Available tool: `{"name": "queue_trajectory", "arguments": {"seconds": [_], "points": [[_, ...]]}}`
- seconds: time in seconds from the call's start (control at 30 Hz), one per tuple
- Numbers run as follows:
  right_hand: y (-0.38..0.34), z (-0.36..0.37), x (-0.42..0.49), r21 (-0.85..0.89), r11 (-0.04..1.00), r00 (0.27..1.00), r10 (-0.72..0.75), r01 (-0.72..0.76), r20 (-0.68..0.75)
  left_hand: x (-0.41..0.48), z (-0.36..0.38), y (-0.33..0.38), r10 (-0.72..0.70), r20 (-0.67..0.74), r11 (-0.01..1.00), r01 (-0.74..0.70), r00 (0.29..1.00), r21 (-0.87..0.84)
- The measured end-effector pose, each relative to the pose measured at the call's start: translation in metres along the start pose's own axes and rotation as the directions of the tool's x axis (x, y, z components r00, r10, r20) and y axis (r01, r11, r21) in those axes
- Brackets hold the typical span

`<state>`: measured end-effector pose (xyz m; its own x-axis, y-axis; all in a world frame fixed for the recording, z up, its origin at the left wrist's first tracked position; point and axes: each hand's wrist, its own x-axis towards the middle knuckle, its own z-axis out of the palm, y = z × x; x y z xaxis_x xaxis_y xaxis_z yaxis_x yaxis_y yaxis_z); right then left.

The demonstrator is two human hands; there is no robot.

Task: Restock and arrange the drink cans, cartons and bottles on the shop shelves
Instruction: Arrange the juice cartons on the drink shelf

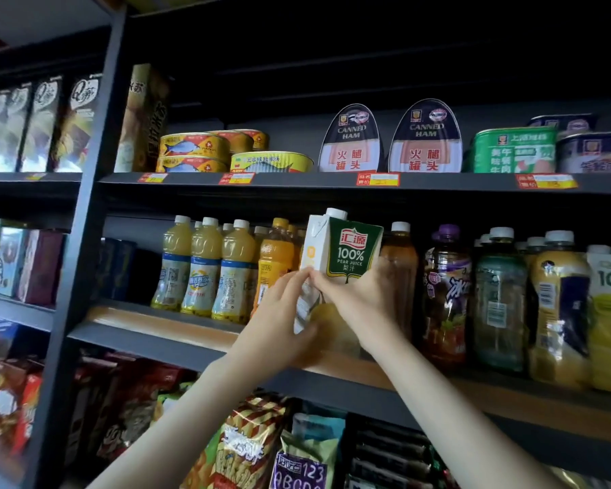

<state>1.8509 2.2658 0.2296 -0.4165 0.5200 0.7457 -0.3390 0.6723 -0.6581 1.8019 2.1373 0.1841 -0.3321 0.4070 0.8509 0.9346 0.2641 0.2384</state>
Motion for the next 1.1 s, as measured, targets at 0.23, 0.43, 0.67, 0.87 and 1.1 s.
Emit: {"name": "queue_trajectory", "arguments": {"seconds": [0.23,0.43,0.67,0.87,1.1], "points": [[0.0,-0.059,-0.01,0.012,0.986,0.982,-0.167,0.169,-0.09,0.01,0.027,0.028,0.214,-0.128,0.973,-0.224,0.968,-0.063],[-0.001,-0.124,-0.009,-0.093,0.97,0.957,-0.239,0.227,-0.166,0.026,0.055,0.077,0.332,-0.178,0.929,-0.354,0.926,-0.107],[0.022,-0.198,-0.009,-0.227,0.961,0.944,-0.215,0.159,-0.25,0.04,0.11,0.131,0.395,-0.135,0.88,-0.416,0.909,-0.227],[0.045,-0.252,-0.003,-0.298,0.952,0.934,-0.171,0.074,-0.313,0.056,0.142,0.167,0.481,0.036,0.858,-0.462,0.876,-0.226],[0.069,-0.303,0.013,-0.371,0.924,0.915,-0.07,-0.091,-0.398,0.092,0.149,0.175,0.36,0.358,0.848,-0.462,0.862,0.26]]}}
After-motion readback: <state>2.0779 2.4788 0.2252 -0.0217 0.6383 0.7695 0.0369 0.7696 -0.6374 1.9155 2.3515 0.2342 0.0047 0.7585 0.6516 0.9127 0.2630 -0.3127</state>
